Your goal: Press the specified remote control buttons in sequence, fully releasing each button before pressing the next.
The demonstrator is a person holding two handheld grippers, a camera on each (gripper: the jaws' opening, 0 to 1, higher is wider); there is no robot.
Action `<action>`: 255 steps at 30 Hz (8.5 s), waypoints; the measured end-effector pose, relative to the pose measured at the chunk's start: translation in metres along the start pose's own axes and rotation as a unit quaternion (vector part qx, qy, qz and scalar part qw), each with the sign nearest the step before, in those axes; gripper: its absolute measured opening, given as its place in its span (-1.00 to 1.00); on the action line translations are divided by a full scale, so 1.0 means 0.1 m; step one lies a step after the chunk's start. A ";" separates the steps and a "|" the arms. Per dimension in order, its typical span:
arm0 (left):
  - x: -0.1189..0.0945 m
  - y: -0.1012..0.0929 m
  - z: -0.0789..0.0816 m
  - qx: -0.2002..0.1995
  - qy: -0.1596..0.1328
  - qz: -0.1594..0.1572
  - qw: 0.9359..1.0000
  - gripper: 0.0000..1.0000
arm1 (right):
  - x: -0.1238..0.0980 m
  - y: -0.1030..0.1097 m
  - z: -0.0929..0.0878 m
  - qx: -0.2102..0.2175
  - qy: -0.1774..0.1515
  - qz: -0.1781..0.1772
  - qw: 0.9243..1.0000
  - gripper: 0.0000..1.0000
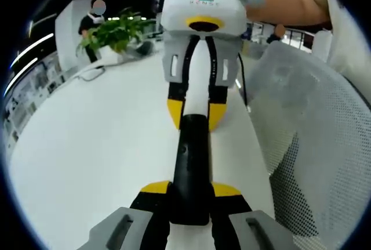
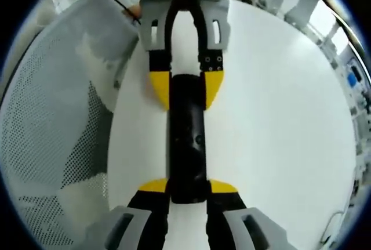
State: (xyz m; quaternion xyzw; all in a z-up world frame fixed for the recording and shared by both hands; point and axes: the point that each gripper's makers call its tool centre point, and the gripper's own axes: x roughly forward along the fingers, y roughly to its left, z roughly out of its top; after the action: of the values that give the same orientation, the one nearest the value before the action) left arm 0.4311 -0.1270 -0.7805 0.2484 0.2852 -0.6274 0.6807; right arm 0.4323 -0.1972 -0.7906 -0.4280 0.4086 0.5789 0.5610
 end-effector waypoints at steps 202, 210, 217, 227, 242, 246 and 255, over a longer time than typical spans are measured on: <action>0.21 2.28 0.22 0.056 0.074 0.067 0.993 -0.47 | -0.07 -2.30 -0.23 0.042 -0.058 -0.098 0.993 -0.46; 0.19 2.23 0.22 0.031 0.058 0.070 0.995 -0.38 | -0.06 -2.37 -0.29 0.059 -0.074 -0.105 0.990 -0.40; 0.12 2.23 0.28 0.019 0.036 0.080 0.996 -0.32 | -0.11 -2.34 -0.27 0.060 -0.083 -0.107 0.989 -0.37; -0.08 2.22 0.47 0.011 -0.021 0.124 0.992 -0.28 | -0.28 -2.22 -0.19 0.099 -0.126 -0.125 0.979 -0.36; -0.44 1.90 0.63 -0.019 -0.087 0.167 0.982 -0.25 | -0.61 -1.81 -0.10 0.148 -0.177 -0.149 0.962 -0.34; -0.53 1.79 0.62 -0.021 -0.094 0.181 0.979 -0.24 | -0.70 -1.71 -0.12 0.157 -0.184 -0.157 0.958 -0.34; -0.75 1.56 0.64 -0.062 -0.132 0.197 0.969 -0.17 | -0.91 -1.47 -0.05 0.168 -0.204 -0.175 0.948 -0.33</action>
State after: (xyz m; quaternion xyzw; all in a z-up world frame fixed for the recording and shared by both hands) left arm 0.5880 -0.1040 -0.6850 0.1720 0.1768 -0.4888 0.8368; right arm 0.5798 -0.2241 -0.7047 -0.2648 0.2953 0.4693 0.7889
